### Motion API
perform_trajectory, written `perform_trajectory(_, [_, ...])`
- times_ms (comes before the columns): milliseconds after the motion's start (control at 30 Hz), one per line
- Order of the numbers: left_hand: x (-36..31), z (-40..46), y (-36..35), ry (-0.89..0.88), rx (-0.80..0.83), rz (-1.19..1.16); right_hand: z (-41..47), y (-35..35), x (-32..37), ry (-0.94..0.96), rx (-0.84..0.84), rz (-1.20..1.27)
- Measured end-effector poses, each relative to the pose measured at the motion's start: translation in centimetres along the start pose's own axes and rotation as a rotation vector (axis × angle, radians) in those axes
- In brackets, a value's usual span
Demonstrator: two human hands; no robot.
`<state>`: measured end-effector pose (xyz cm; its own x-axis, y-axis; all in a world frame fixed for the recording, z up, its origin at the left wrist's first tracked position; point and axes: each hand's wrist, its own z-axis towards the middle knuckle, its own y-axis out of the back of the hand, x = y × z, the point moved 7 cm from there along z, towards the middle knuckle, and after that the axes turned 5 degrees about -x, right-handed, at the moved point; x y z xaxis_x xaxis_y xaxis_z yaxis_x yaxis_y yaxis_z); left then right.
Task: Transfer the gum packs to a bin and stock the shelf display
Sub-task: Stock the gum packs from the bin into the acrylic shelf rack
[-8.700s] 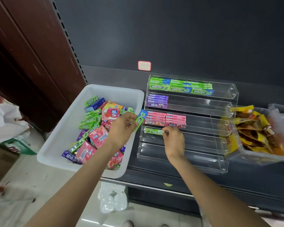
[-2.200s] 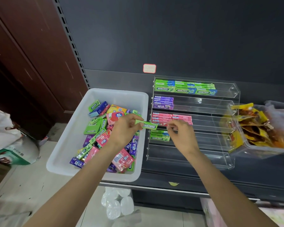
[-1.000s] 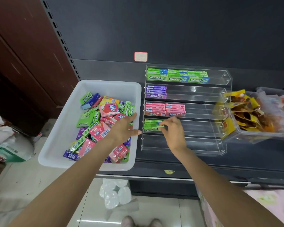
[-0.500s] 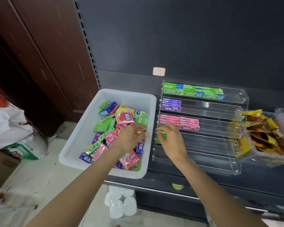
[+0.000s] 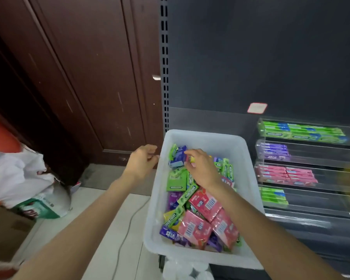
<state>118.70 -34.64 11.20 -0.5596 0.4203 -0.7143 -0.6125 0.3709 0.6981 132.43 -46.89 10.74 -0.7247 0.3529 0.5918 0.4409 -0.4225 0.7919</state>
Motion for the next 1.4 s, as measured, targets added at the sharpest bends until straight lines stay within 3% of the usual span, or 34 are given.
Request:
perform_trajectory(200, [2.4,3.5,-2.9,0.006,0.343,-0.155,4.2,-4.8,-0.2,-0.137,0.159,-0.067])
perform_trajectory(433, [2.8,3.9,-4.7,-0.049,0.486,-0.284,6.6,-8.3,-0.8,-0.104,0.205,-0.178])
perform_trajectory(733, [3.3,3.8,-5.1,-0.025,0.481,-0.293,4.6,-5.8,0.6,-0.078,0.017,-0.102])
perform_trajectory(900, [0.7,3.8,-2.5,-0.259,0.189,-0.068,4.3,-1.5,1.7,-0.171,-0.171,0.134])
perform_trajectory(1000, [-1.4,3.2,-2.2,-0.347,0.163,-0.110,3.5,-0.3,2.0,-0.210,-0.166,0.329])
perform_trajectory(1167, [-2.7,3.2,-2.4,-0.320,0.142,-0.197,2.9,-0.4,1.5,-0.213,-0.081,0.484])
perform_trajectory(1267, [-2.1,3.3,-1.8,-0.218,0.099,-0.292,2.9,-0.5,-0.1,-0.213,-0.088,0.329])
perform_trajectory(1400, [-0.7,3.2,-1.0,-0.077,0.079,-0.449,2.5,-2.4,-3.4,-0.223,0.058,-0.029])
